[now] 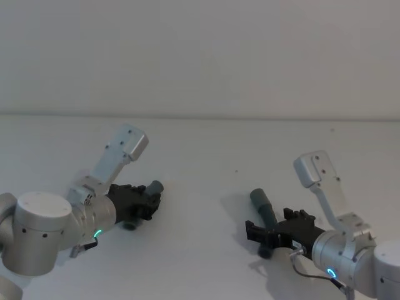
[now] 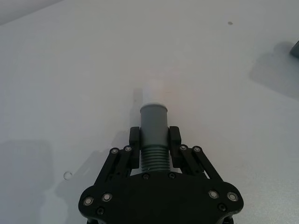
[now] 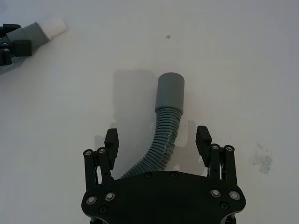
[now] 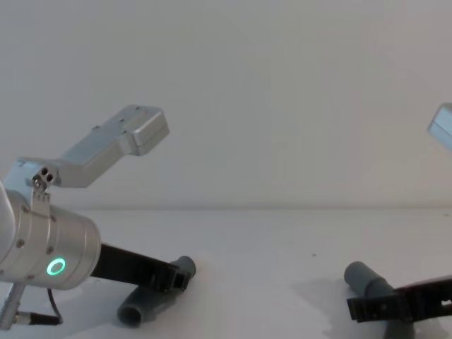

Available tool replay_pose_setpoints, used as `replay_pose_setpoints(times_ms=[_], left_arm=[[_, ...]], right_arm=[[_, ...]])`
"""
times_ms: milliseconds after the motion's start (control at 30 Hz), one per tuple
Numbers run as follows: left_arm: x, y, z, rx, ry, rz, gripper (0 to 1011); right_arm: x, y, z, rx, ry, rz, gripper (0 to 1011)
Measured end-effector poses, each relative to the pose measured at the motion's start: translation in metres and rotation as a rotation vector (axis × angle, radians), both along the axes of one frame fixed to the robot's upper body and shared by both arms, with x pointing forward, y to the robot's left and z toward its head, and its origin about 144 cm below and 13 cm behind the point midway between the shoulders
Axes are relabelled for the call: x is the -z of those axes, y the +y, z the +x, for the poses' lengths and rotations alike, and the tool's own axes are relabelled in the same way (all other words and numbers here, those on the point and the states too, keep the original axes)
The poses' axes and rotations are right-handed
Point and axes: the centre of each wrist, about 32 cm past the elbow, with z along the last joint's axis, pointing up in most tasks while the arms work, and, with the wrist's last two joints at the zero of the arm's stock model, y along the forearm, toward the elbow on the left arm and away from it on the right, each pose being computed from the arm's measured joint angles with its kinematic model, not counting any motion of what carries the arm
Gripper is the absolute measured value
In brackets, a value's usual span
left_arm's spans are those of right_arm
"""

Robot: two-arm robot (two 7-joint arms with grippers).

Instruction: Use both hands to pick up one end of the pipe from the table, align the ends, and insert them.

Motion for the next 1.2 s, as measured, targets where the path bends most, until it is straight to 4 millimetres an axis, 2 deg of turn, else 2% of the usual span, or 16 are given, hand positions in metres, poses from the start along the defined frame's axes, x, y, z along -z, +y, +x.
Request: replay_pose_setpoints(times_ms=[600,767,833,900,933,1033,1067,1133,1200], left_arm=[[0.0000,0.0000,0.0000,0.000,0.000,0.000,348],[0.0000,0.0000,0.0000,0.000,0.000,0.000,348],[0.0000,0.0000,0.0000,0.000,0.000,0.000,348],[0.0000,0.0000,0.0000,0.000,0.000,0.000,348],[0.0000,0.0000,0.0000,0.000,0.000,0.000,348],[0.0000,0.0000,0.0000,0.000,0.000,0.000,348],[0.0000,0.0000,0.0000,0.000,0.000,0.000,348],[0.0000,0.0000,0.0000,0.000,0.000,0.000,348],[0.0000,0.0000,0.0000,0.000,0.000,0.000,348]], right_arm=[[0.0021,0.0044,0.0002,-0.012,0.004,0.002,999],[0.0024,0.0046,0.0006,-0.015,0.003,0.002,903],[0.0026,0.0046,0.0008,-0.017,0.002,0.003,825],[0.0027,0.0047,0.0008,-0.017,0.002,0.003,790],[0.0028,0.0047,0.0009,-0.018,0.002,0.003,730],[0.0029,0.0048,0.0010,-0.019,0.002,0.004,668],[0.0029,0.0048,0.0010,-0.019,0.002,0.004,611],[0.0030,0.0050,0.0010,-0.020,0.002,0.004,577],[0.0030,0.0051,0.0011,-0.020,0.002,0.004,493]])
